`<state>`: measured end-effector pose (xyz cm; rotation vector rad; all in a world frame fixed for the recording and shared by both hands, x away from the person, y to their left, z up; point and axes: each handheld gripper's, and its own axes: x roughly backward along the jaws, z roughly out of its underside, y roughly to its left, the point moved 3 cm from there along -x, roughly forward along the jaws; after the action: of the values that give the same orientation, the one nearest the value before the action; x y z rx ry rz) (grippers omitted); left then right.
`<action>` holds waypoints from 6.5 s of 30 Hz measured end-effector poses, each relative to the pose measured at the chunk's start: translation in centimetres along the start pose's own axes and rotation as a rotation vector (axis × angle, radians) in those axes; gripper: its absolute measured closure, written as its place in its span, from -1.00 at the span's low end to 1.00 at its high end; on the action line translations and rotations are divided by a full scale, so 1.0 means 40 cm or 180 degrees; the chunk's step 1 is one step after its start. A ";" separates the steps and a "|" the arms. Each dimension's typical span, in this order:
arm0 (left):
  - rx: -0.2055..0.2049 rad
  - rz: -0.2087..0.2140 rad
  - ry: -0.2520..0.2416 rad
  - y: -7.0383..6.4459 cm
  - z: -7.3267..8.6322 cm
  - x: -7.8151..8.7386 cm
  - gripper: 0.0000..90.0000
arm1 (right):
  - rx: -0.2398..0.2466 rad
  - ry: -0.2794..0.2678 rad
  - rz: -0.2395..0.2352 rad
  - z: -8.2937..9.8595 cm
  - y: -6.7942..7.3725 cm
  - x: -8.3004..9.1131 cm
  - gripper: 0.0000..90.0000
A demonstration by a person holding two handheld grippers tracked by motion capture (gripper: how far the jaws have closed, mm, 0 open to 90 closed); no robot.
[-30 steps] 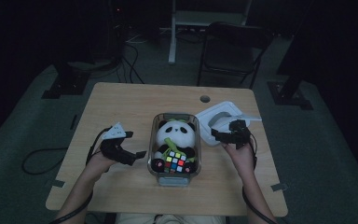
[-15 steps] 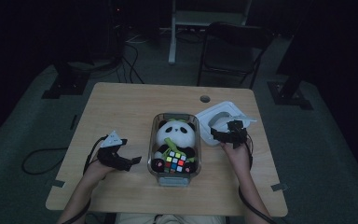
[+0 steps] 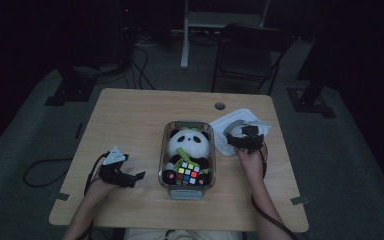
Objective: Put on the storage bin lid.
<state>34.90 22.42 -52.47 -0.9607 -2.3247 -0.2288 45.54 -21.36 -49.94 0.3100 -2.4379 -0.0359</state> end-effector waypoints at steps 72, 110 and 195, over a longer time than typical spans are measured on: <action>0.0044 -0.0402 0.0465 -0.001 0.022 -0.050 -0.99 | -0.0074 0.0139 -0.0230 0.030 -0.079 0.027 -0.14; -0.0443 -0.0173 0.0261 -0.087 -0.109 -0.119 -0.99 | -0.0070 -0.0059 -0.0038 0.012 -0.058 0.099 0.52; -0.0539 -0.0036 0.0345 -0.202 -0.139 -0.163 -0.99 | 0.0775 0.0014 -0.1232 0.022 0.277 0.302 0.51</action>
<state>35.57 10.72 -51.33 -0.9909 -2.2391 -0.4773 33.60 -13.44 -41.94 0.8853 -2.3445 0.0932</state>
